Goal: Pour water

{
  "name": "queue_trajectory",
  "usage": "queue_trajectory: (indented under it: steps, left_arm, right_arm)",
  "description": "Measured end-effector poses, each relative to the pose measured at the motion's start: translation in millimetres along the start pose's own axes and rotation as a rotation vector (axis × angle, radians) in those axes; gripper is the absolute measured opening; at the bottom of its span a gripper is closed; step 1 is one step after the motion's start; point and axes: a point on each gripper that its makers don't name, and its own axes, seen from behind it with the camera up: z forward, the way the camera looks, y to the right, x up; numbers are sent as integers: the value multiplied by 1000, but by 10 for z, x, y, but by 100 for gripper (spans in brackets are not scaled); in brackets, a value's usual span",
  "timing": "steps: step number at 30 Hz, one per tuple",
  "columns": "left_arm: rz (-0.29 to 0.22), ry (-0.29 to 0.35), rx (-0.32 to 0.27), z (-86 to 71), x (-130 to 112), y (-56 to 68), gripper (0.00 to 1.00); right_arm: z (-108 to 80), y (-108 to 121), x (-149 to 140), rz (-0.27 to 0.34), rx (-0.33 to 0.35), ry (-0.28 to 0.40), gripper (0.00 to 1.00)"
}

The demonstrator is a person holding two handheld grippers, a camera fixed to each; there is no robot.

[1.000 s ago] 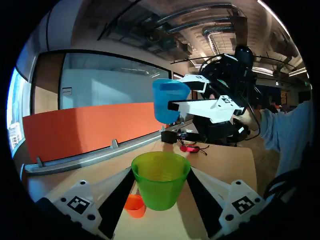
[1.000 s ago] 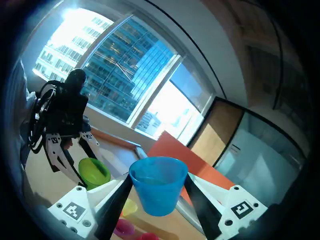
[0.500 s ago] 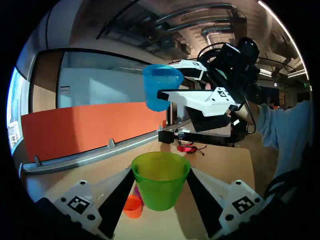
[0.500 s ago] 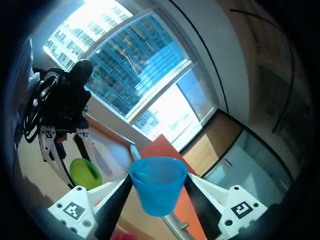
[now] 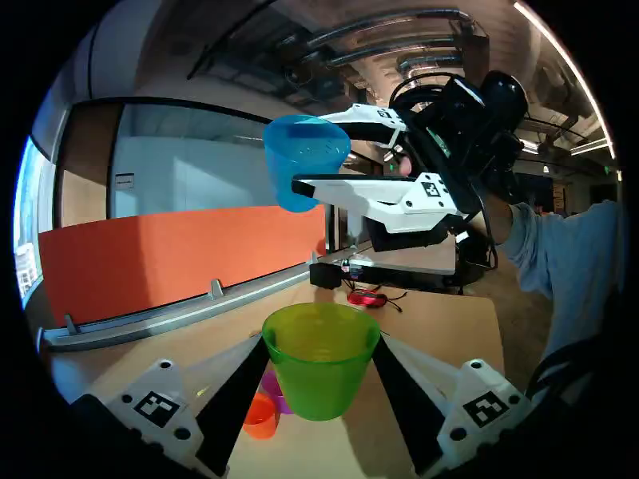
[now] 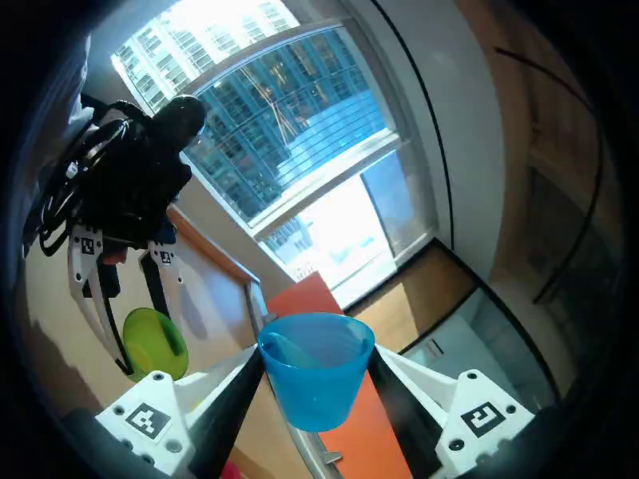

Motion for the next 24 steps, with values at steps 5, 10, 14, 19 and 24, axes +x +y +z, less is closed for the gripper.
queue_trajectory:
  steps: [5,10,14,19,24]
  left_arm:
    - [1,-1,-4,16,-2,18,87]
    - [2,0,-12,32,8,48,87]
    - [3,1,-15,50,10,57,87]
    - [1,-1,-14,72,-6,47,87]
    - [0,0,-15,74,-1,55,87]
  right_arm:
    - [1,19,31,-24,-2,3,90]
    - [6,61,63,-51,-9,7,90]
    - [5,93,76,-76,-16,5,90]
    - [1,121,90,-92,-25,4,90]
    - [2,150,92,-116,-31,1,90]
